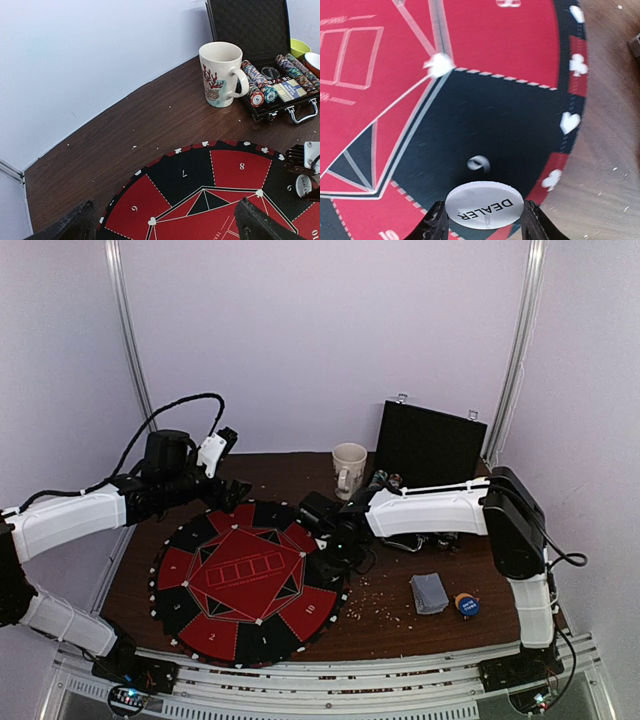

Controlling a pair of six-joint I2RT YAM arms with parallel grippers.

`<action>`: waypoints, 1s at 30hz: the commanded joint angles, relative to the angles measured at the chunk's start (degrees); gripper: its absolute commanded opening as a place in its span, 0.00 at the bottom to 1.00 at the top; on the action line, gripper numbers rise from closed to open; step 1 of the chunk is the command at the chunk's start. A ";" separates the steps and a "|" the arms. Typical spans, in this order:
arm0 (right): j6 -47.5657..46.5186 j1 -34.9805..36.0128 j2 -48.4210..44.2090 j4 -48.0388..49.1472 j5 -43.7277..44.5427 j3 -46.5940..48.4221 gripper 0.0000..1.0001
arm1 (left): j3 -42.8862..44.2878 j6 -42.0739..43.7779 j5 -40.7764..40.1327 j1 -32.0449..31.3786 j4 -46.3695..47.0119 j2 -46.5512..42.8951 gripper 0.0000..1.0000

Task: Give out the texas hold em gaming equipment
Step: Move the dealer button to position 9.

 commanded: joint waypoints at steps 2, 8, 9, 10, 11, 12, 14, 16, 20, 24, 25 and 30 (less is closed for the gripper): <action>-0.17 -2.12 2.51 -0.69 2.84 1.98 0.35 | -0.43 1.01 -1.02 -0.17 2.86 -0.52 0.98; -0.63 -2.63 4.29 -0.82 3.83 3.68 0.35 | -0.22 1.14 -1.07 -0.18 2.58 -0.20 0.98; -0.72 -2.56 4.77 -1.21 4.34 4.18 0.35 | -0.18 1.19 -1.08 -0.15 2.48 -0.21 0.98; -0.77 -2.61 5.36 -1.91 4.75 4.71 0.35 | -0.20 1.18 -1.13 -0.20 2.46 -0.33 0.98; -0.88 -2.59 5.82 -2.16 5.09 5.29 0.35 | -0.19 1.24 -1.15 -0.19 2.46 -0.44 0.98; -0.96 -2.59 6.21 -2.40 5.39 5.64 0.35 | -0.17 1.26 -1.27 -0.19 2.46 -0.59 0.98; -0.99 -2.68 6.72 -2.80 5.74 6.22 0.35 | -0.37 1.37 -1.52 -0.18 2.54 -0.86 0.98; -1.00 -2.71 6.91 -2.60 5.88 6.33 0.35 | -0.53 1.45 -1.59 -0.21 2.78 -1.04 0.98; -0.92 -2.91 7.80 -2.26 6.01 6.74 0.37 | -0.59 1.50 -1.65 -0.14 2.81 -1.00 0.98; -0.64 -2.98 8.22 -2.59 5.94 7.08 0.50 | -0.48 1.57 -1.76 -0.17 2.81 -0.91 0.98; -0.64 -3.03 8.26 -2.66 5.92 7.16 0.55 | -0.48 1.59 -1.76 -0.18 2.73 -0.95 0.98; -0.77 -2.99 7.81 -3.53 5.17 7.89 0.69 | -0.61 1.74 -1.94 -0.12 2.89 -1.08 0.98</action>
